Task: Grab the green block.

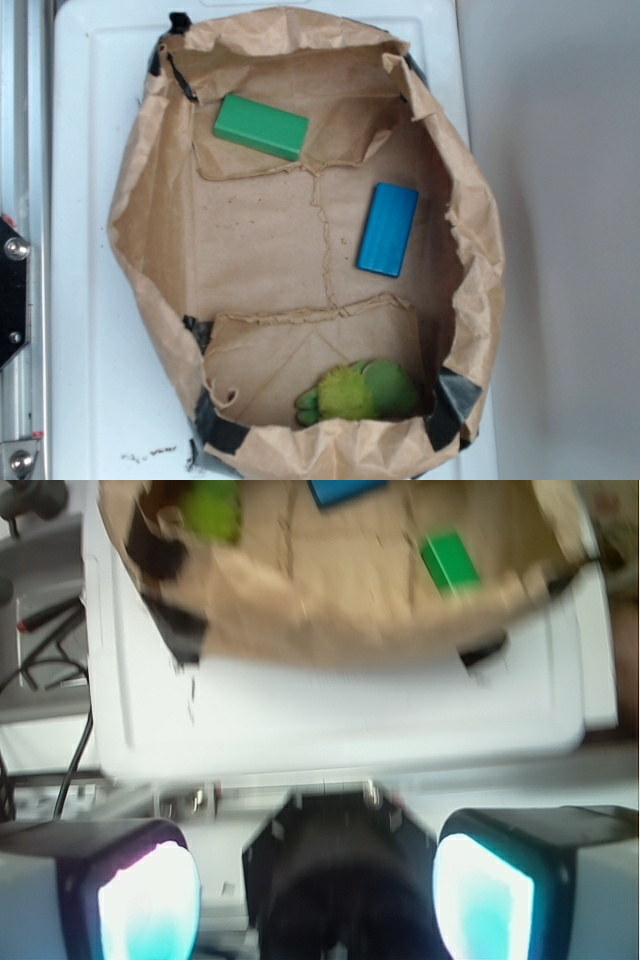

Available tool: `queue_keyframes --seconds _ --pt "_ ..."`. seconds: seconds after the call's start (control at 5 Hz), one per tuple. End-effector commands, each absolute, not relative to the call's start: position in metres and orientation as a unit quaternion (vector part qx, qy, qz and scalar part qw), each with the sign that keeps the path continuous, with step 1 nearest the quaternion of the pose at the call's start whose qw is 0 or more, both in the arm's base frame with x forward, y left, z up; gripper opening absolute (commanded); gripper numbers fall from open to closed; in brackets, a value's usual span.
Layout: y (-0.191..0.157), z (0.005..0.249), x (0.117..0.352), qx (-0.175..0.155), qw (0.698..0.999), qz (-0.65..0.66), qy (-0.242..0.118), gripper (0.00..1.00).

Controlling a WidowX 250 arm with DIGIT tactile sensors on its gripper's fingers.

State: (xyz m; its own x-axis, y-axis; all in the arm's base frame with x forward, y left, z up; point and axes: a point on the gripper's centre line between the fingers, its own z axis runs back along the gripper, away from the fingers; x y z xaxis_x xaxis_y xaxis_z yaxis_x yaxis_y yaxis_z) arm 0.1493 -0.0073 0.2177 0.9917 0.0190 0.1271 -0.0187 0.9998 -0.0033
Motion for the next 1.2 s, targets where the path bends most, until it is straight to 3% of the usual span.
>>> queue_keyframes --seconds 0.0,0.2,0.6,1.0 --pt "0.034 0.197 0.207 -0.033 0.995 -0.045 -0.079 1.00" --pt "0.045 0.189 0.227 -0.026 0.995 -0.058 -0.077 1.00" --pt "0.033 0.165 0.254 -0.031 0.991 -0.110 -0.064 1.00" --pt "0.037 0.153 0.260 -0.011 0.984 -0.151 -0.092 1.00"
